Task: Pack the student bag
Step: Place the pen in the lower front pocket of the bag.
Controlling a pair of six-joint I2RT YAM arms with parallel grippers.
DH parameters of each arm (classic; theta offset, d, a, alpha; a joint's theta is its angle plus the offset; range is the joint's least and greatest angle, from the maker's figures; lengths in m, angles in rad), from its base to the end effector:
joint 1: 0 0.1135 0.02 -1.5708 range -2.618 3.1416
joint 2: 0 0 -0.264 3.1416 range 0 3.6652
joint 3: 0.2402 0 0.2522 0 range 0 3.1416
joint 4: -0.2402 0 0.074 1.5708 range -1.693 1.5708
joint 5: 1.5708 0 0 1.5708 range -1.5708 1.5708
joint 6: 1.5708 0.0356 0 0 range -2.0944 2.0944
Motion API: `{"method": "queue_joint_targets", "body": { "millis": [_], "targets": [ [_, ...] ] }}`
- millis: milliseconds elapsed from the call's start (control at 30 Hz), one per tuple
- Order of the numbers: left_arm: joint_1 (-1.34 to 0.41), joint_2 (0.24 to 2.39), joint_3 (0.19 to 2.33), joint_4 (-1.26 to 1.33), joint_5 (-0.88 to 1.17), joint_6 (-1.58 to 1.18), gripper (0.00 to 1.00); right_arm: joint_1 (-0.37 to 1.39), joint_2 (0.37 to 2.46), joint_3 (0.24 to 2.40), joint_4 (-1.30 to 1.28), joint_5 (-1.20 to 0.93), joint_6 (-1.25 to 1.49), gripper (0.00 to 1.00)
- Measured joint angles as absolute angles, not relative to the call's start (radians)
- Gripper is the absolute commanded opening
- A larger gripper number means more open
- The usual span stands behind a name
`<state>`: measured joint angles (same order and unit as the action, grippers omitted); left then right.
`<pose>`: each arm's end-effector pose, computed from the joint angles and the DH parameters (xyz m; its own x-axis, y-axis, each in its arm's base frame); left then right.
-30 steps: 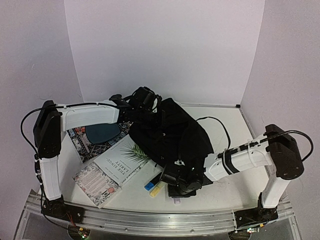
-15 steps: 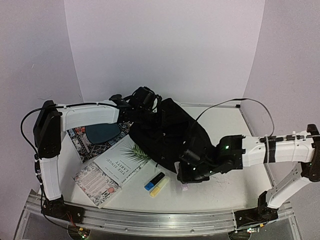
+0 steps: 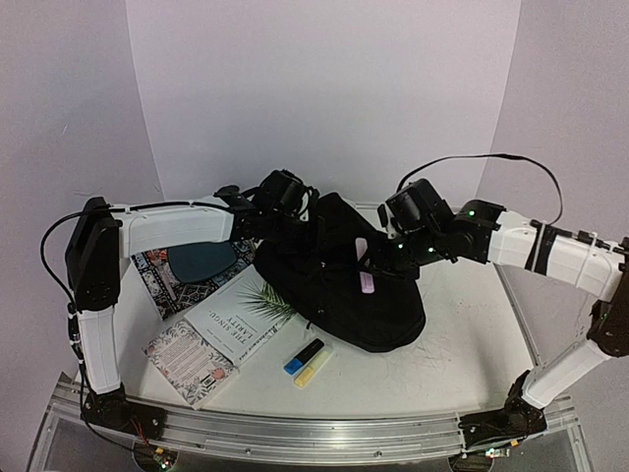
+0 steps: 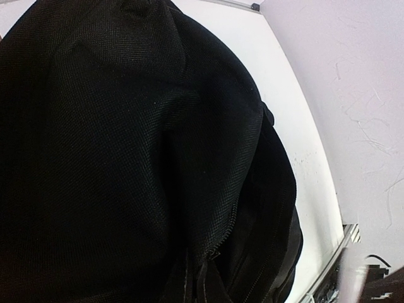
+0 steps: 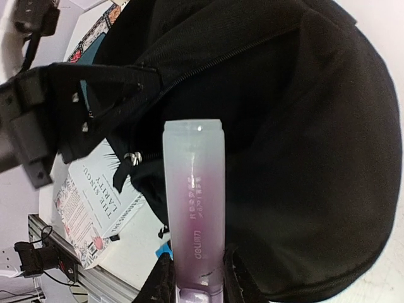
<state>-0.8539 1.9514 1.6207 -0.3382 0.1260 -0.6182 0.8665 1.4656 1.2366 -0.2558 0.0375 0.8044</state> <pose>0.2956 -0.3459 0.2680 -0.8030 0.0463 -0.5941 0.4261 0.7416 -0.5182 0.2221 0.2593 0.3278 -0.7424 0.2381 -0.6262 -0.2959 0.7221 0.6253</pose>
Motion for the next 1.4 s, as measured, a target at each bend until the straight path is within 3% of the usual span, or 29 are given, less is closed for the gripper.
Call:
{"method": "queue_joint_targets", "body": {
  "millis": [667, 1267, 1400],
  "targets": [
    [-0.850, 1.915, 1.558, -0.273, 0.200, -0.624, 0.00, 0.704, 1.738, 1.325, -0.120, -0.254, 0.789, 0.00],
    [-0.849, 1.879, 1.457, -0.105, 0.314, -0.807, 0.00, 0.672, 1.760, 1.136, 0.363, -0.096, 1.131, 0.00],
    [-0.849, 1.887, 1.457, -0.070, 0.328, -0.844, 0.00, 0.673, 1.767, 1.091, 0.481, -0.065, 1.185, 0.04]
  ]
}}
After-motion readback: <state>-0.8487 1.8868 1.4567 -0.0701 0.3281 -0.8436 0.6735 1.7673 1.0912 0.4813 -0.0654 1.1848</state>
